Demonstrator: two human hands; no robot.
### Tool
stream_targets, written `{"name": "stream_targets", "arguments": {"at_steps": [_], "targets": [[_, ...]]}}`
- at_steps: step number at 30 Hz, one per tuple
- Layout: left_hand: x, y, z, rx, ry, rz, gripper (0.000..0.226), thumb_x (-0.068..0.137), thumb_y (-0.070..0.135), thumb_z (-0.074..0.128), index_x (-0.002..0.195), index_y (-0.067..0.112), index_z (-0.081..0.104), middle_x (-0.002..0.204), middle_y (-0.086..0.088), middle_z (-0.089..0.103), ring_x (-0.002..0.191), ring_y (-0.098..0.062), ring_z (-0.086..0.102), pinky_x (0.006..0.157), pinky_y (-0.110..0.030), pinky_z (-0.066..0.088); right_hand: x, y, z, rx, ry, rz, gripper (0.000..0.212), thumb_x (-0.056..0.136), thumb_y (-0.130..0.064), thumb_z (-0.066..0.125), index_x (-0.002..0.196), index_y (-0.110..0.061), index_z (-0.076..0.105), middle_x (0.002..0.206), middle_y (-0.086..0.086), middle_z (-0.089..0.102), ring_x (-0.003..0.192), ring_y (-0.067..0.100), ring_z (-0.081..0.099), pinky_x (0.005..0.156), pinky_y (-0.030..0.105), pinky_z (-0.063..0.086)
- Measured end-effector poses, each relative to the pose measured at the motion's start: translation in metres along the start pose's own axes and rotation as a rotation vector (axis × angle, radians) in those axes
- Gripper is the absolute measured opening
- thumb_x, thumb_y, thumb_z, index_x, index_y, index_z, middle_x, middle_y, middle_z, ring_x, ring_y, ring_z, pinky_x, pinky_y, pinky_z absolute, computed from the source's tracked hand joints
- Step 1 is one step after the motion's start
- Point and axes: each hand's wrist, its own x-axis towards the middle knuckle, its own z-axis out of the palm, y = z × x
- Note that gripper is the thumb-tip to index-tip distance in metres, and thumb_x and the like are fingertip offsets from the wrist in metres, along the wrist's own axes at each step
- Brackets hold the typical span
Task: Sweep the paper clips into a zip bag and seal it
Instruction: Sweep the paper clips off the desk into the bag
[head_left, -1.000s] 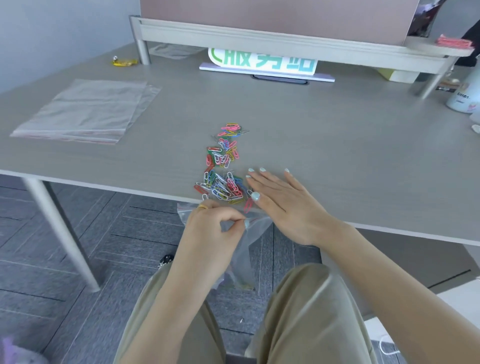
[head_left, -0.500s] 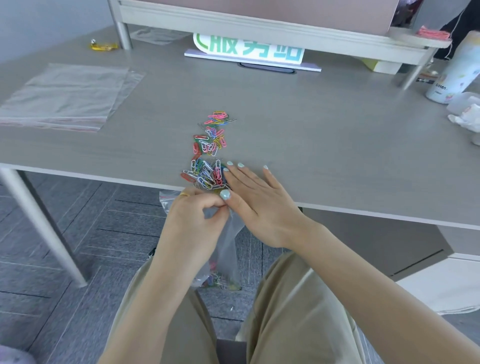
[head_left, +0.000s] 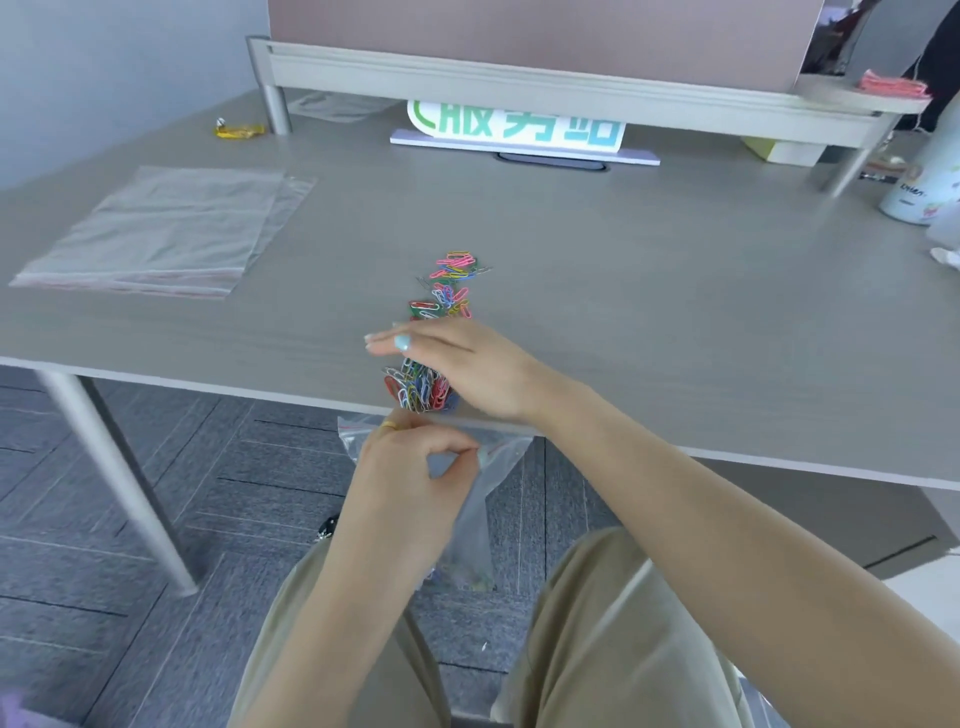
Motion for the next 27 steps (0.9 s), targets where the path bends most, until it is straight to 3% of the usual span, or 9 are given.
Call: {"name": "stream_targets", "arguments": {"at_steps": [3,6,12,15,19,22,27], "targets": [[0.0,0.0,-0.001,0.002,0.004,0.0,0.011,0.078,0.009,0.062,0.078,0.015,0.071,0.089,0.008,0.055,0.089,-0.012,0.053,0.07,0.003,0.031,0.013,-0.001,0.004,-0.075,-0.101,-0.021,0.036,0.097,-0.028,0.036,0.105,-0.016,0.069,0.124,-0.005,0.063,0.121,0.005,0.051,0.11,0.032,0.031],[0.001,-0.001,-0.002,0.035,0.011,-0.004,0.012,0.078,0.007,0.061,0.074,0.015,0.07,0.086,0.014,0.053,0.085,-0.007,0.052,0.069,0.003,0.03,0.007,0.003,0.003,-0.036,-0.09,-0.022,0.038,0.096,-0.024,0.036,0.096,-0.012,0.072,0.118,-0.004,0.067,0.117,0.003,0.053,0.108,0.031,0.033],[0.004,-0.001,0.004,0.071,-0.011,0.029,0.011,0.078,0.008,0.061,0.074,0.011,0.071,0.081,0.02,0.049,0.092,-0.013,0.052,0.069,0.001,0.031,-0.023,0.018,-0.005,-0.085,-0.03,-0.099,0.039,0.091,-0.028,0.034,0.103,-0.017,0.069,0.099,-0.004,0.073,0.107,0.014,0.058,0.098,0.039,0.04],[0.005,0.0,0.006,0.051,-0.024,0.041,0.011,0.078,0.009,0.062,0.075,0.013,0.072,0.082,0.023,0.049,0.096,-0.013,0.052,0.071,0.002,0.031,-0.032,0.024,-0.008,-0.083,0.006,-0.136,0.04,0.092,-0.027,0.033,0.107,-0.015,0.068,0.112,-0.002,0.069,0.113,0.013,0.056,0.103,0.035,0.036],[0.003,0.001,0.009,0.041,-0.039,0.009,0.01,0.078,0.015,0.063,0.079,0.02,0.071,0.083,0.018,0.051,0.095,-0.014,0.052,0.074,0.002,0.028,-0.037,0.032,-0.019,0.111,0.145,-0.004,0.038,0.096,-0.027,0.033,0.119,-0.014,0.06,0.134,-0.006,0.053,0.125,-0.002,0.042,0.109,0.016,0.027],[0.002,0.003,0.011,0.032,-0.052,-0.001,0.009,0.079,0.016,0.063,0.078,0.021,0.07,0.083,0.018,0.05,0.095,-0.014,0.051,0.073,0.001,0.029,-0.041,0.035,-0.022,0.031,0.115,0.107,0.039,0.099,-0.032,0.03,0.128,-0.02,0.052,0.143,-0.007,0.045,0.131,0.0,0.036,0.114,0.024,0.022],[0.001,0.005,0.01,-0.002,-0.051,0.003,0.01,0.079,0.015,0.063,0.077,0.021,0.07,0.084,0.018,0.052,0.094,-0.012,0.051,0.072,0.001,0.03,-0.051,0.031,-0.015,-0.002,0.074,0.096,0.038,0.099,-0.033,0.03,0.128,-0.024,0.052,0.143,-0.008,0.045,0.133,0.002,0.035,0.116,0.031,0.022]]}}
